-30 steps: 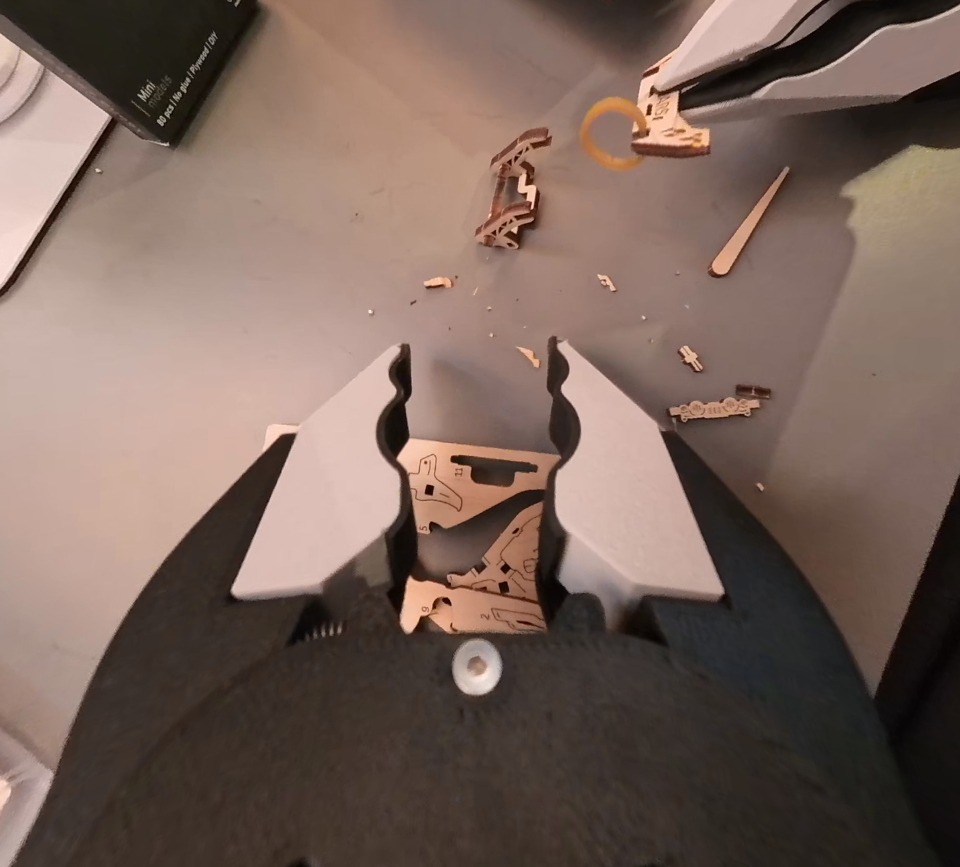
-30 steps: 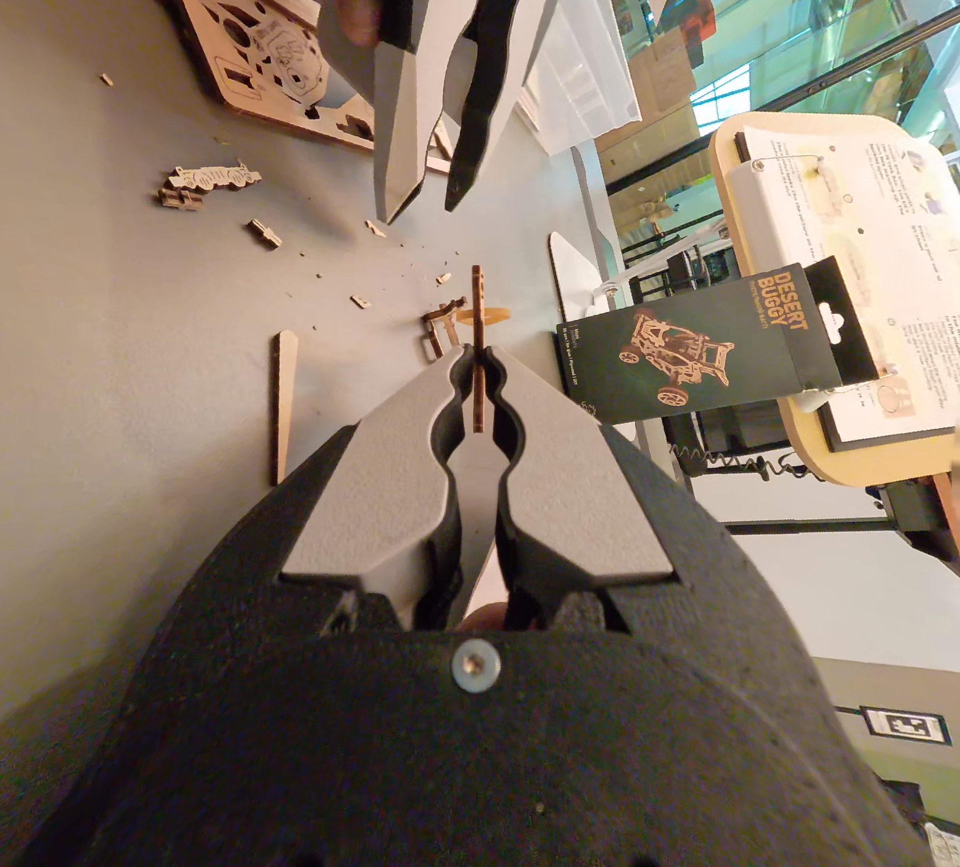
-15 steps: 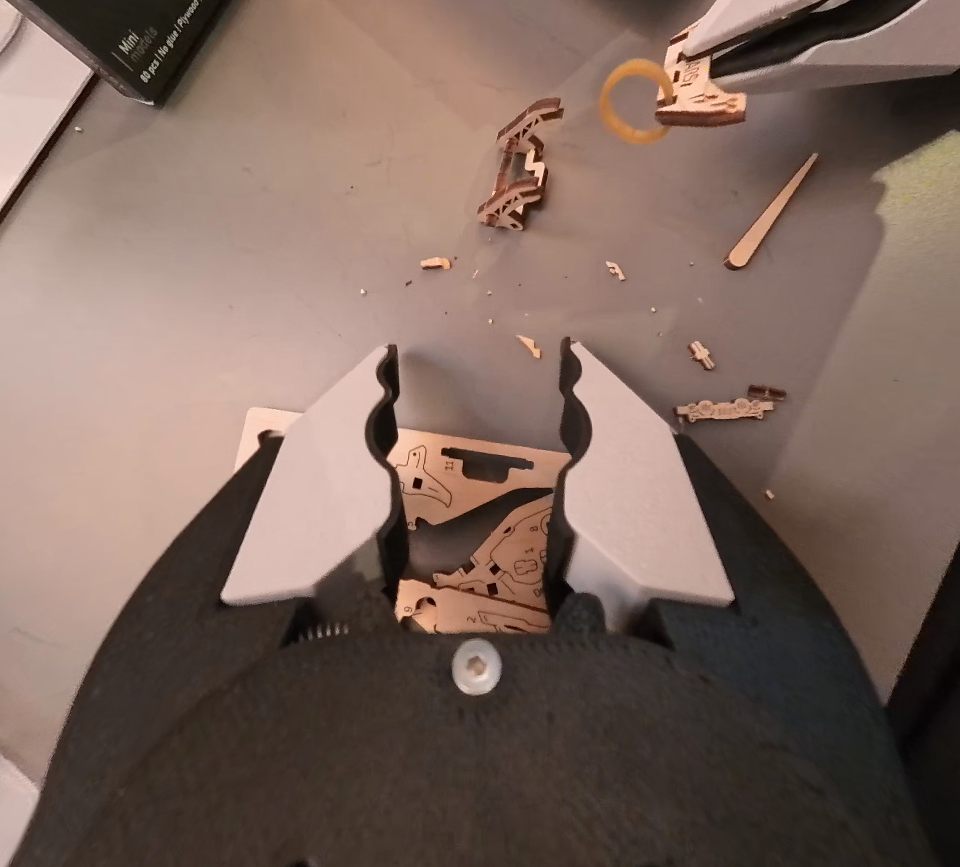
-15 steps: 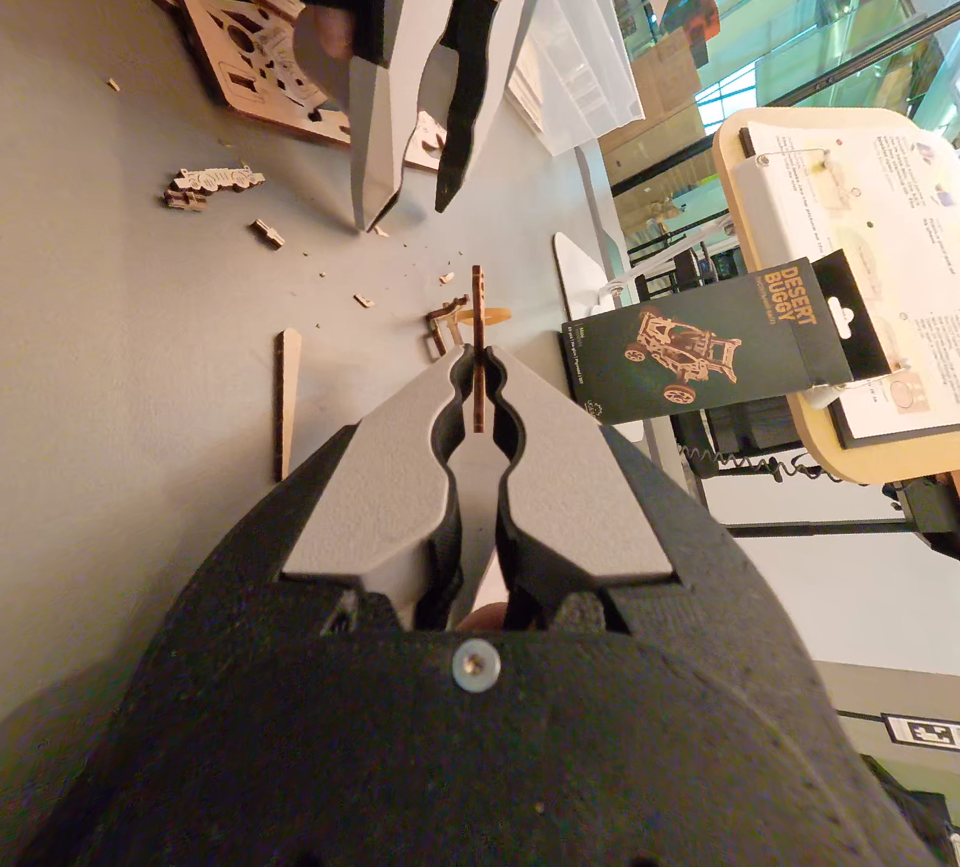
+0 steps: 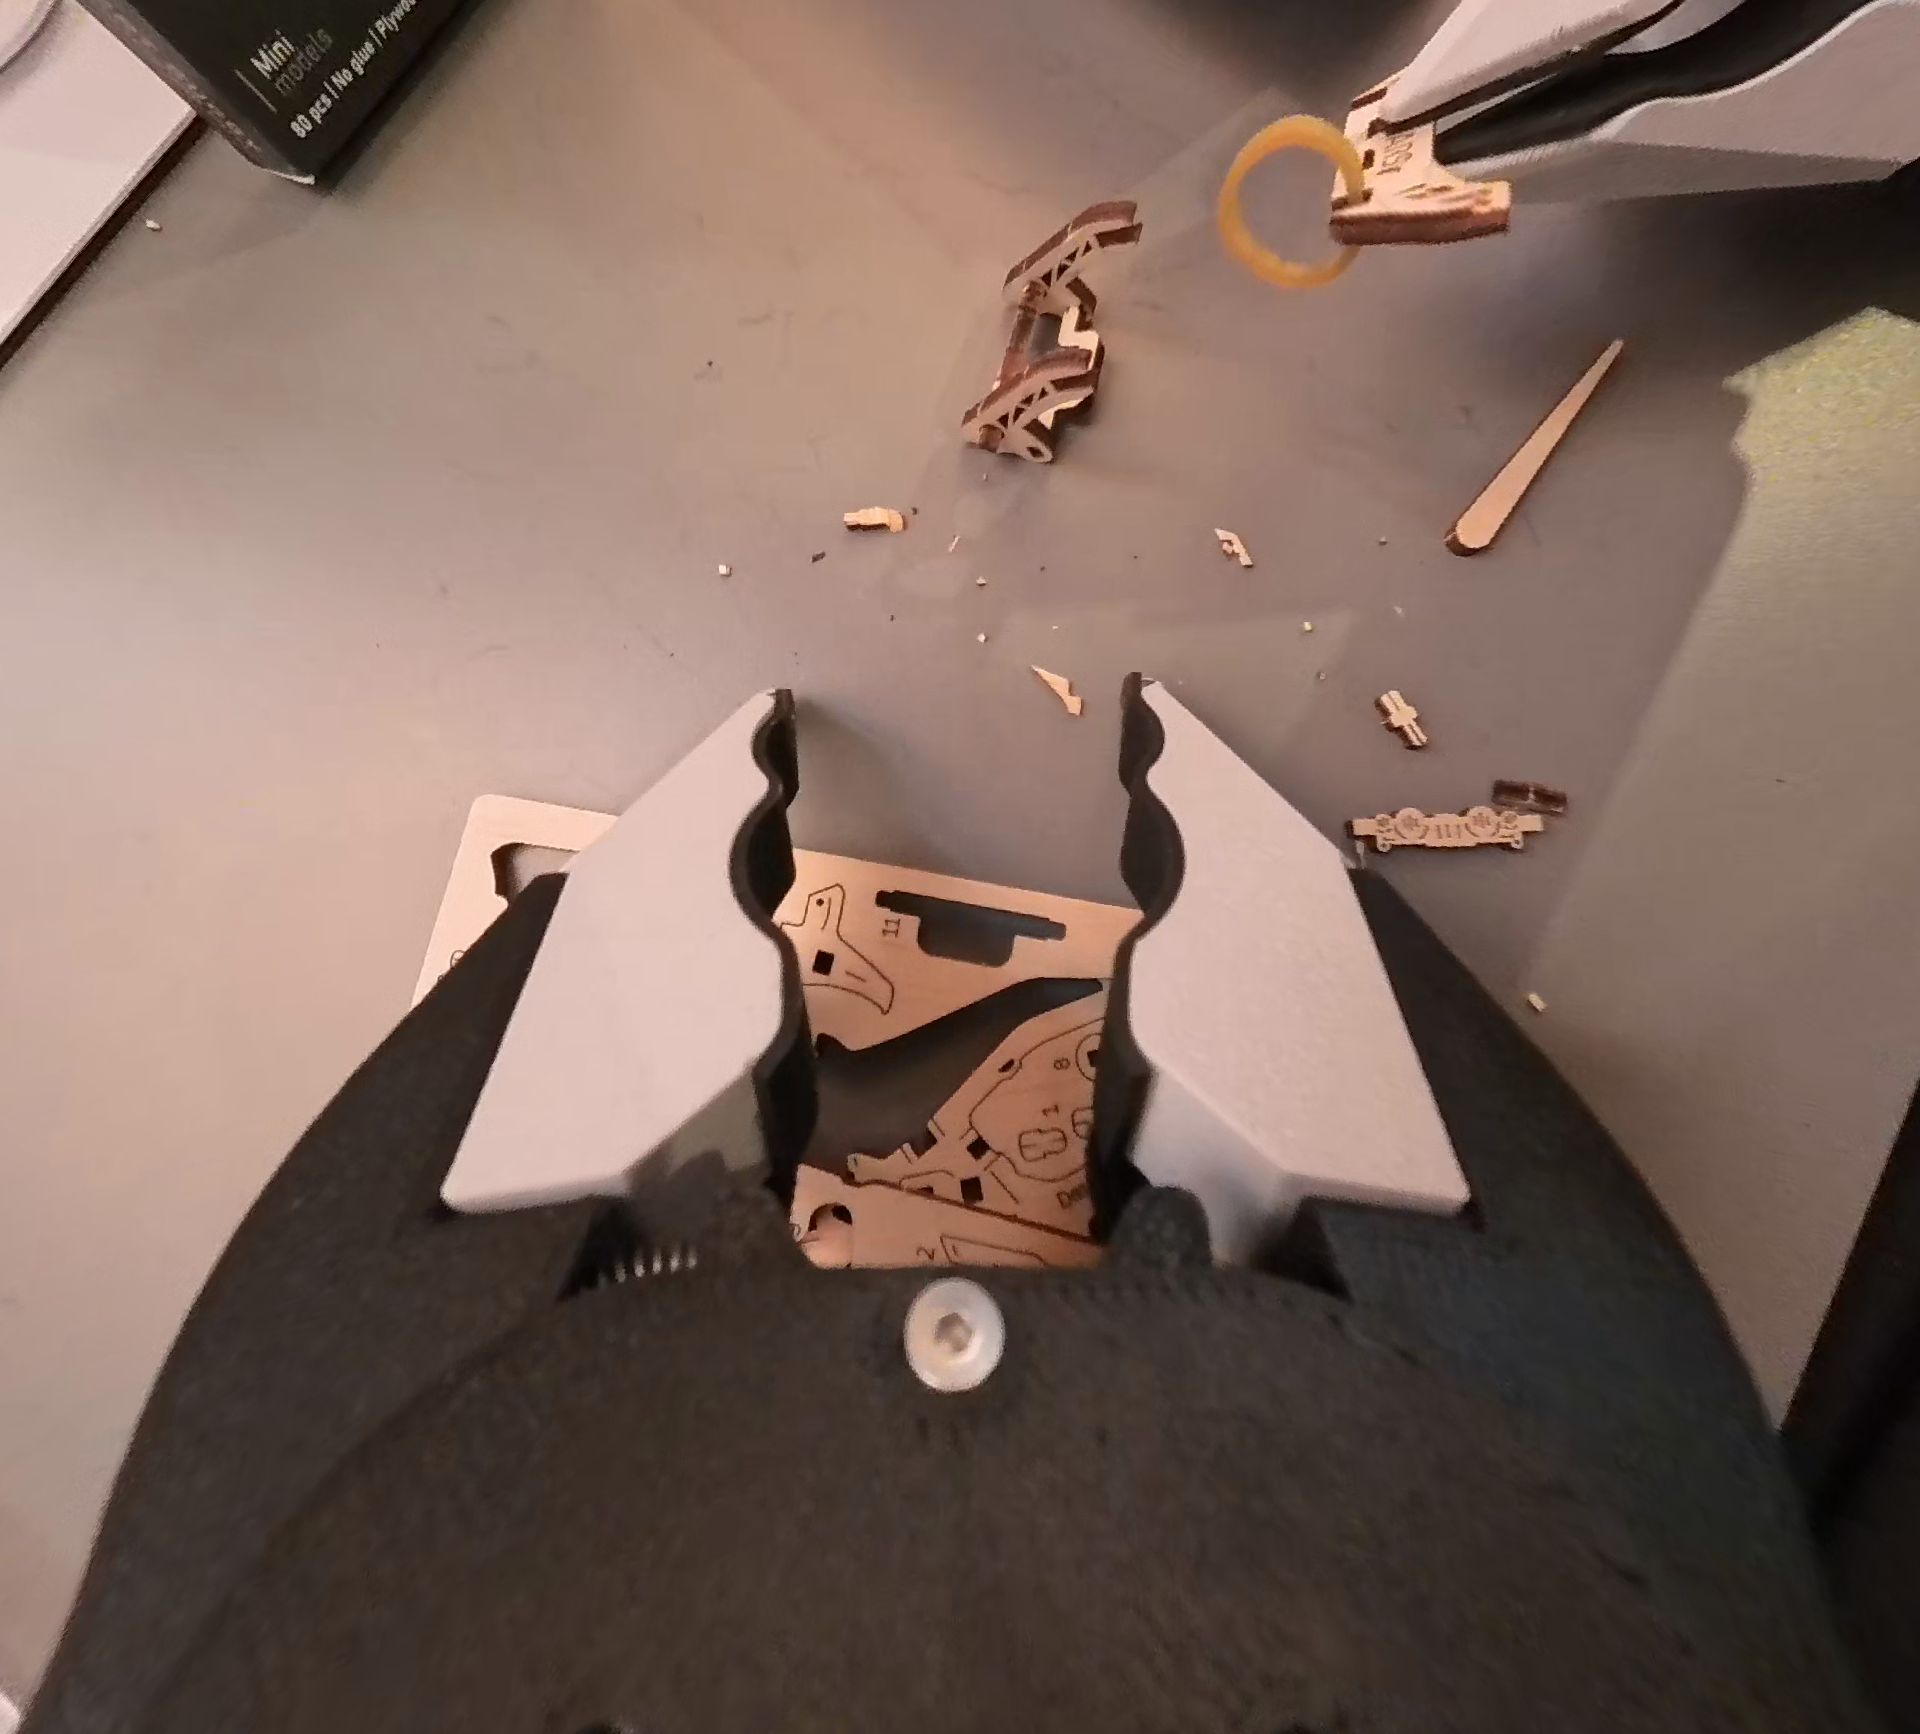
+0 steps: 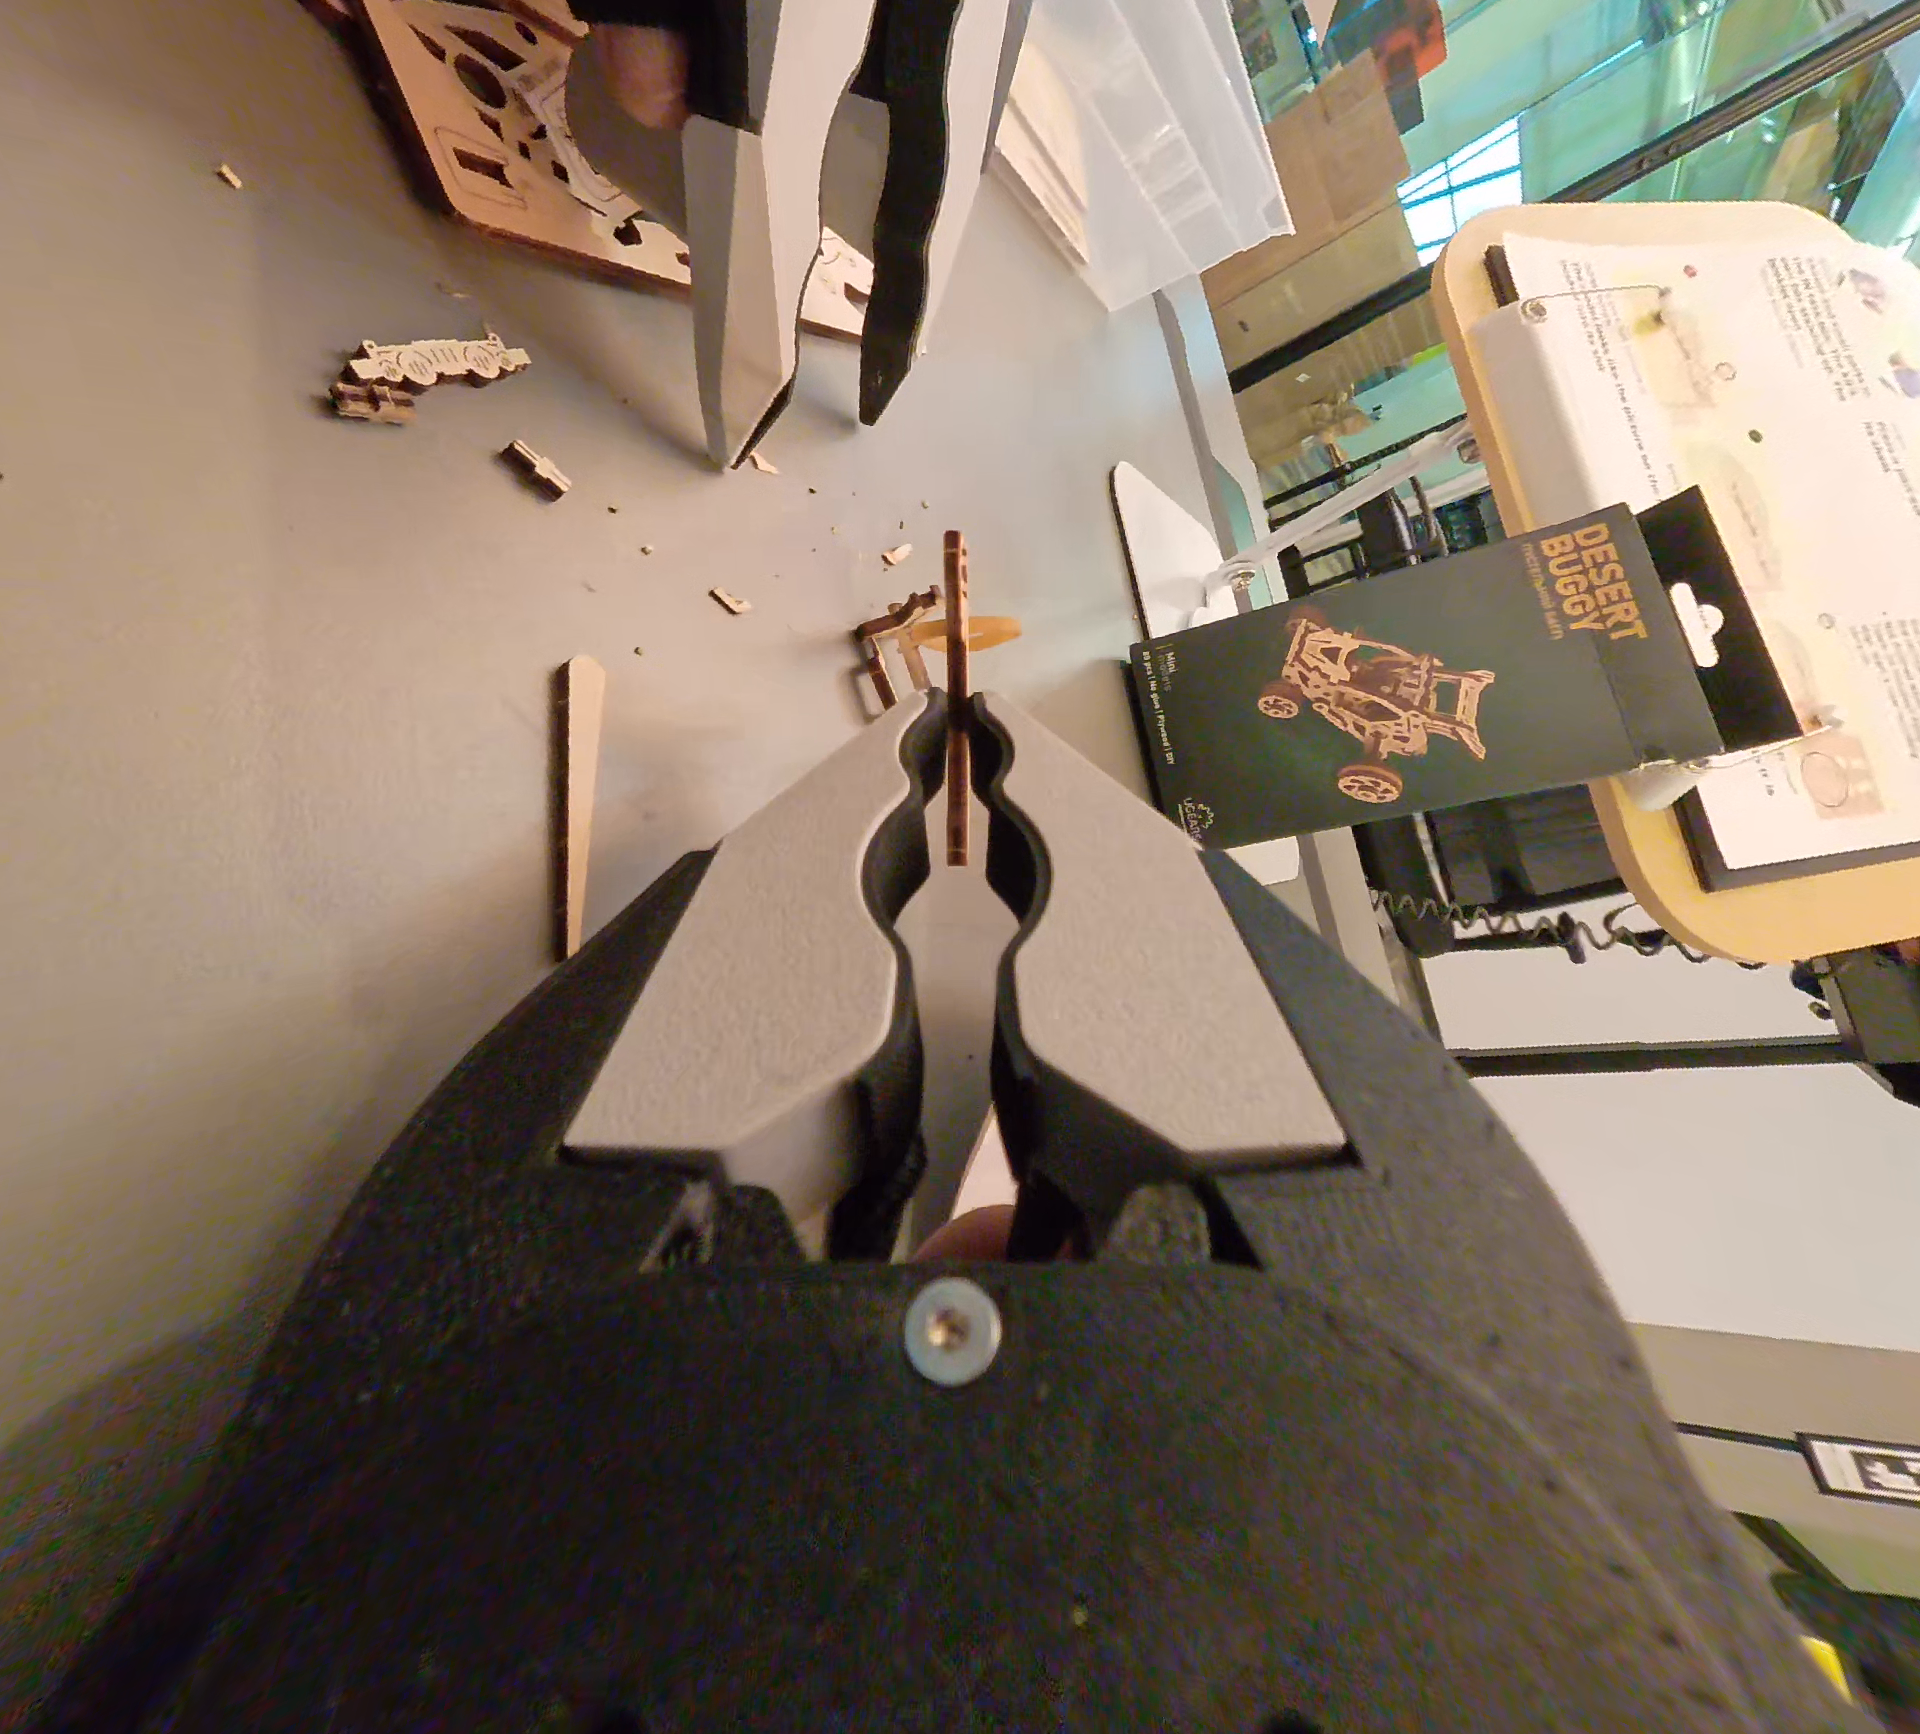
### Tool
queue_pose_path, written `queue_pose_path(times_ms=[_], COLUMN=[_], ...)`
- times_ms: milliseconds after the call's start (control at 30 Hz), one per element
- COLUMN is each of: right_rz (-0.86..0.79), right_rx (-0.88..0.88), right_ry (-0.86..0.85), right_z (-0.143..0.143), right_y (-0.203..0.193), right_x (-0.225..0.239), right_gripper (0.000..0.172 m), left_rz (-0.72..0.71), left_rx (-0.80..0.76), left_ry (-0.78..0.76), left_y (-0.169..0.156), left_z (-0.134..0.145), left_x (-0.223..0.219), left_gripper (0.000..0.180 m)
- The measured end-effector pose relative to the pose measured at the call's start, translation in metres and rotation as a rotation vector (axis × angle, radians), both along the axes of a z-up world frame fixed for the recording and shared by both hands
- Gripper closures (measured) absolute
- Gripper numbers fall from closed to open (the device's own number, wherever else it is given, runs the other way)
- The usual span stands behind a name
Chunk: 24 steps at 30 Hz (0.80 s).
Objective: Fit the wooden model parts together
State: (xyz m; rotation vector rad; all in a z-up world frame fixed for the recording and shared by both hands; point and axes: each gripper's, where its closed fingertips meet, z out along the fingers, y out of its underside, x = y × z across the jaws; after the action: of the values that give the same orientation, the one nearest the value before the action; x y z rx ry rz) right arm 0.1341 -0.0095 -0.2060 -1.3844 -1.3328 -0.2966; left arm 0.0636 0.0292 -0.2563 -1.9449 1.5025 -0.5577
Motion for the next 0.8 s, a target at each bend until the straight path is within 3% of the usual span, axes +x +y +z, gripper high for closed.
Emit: queue_pose_path(times_ms=[800], right_rz=[0.005], right_rx=[-0.008], right_ry=[0.005], right_z=[-0.0009], right_y=[-0.0021], right_x=[0.0003], right_gripper=[0.171], left_rz=[0.005], left_rx=[0.027], left_ry=[-0.027], left_y=[0.0004], left_z=[0.0006], left_x=[-0.0002], left_gripper=[0.119])
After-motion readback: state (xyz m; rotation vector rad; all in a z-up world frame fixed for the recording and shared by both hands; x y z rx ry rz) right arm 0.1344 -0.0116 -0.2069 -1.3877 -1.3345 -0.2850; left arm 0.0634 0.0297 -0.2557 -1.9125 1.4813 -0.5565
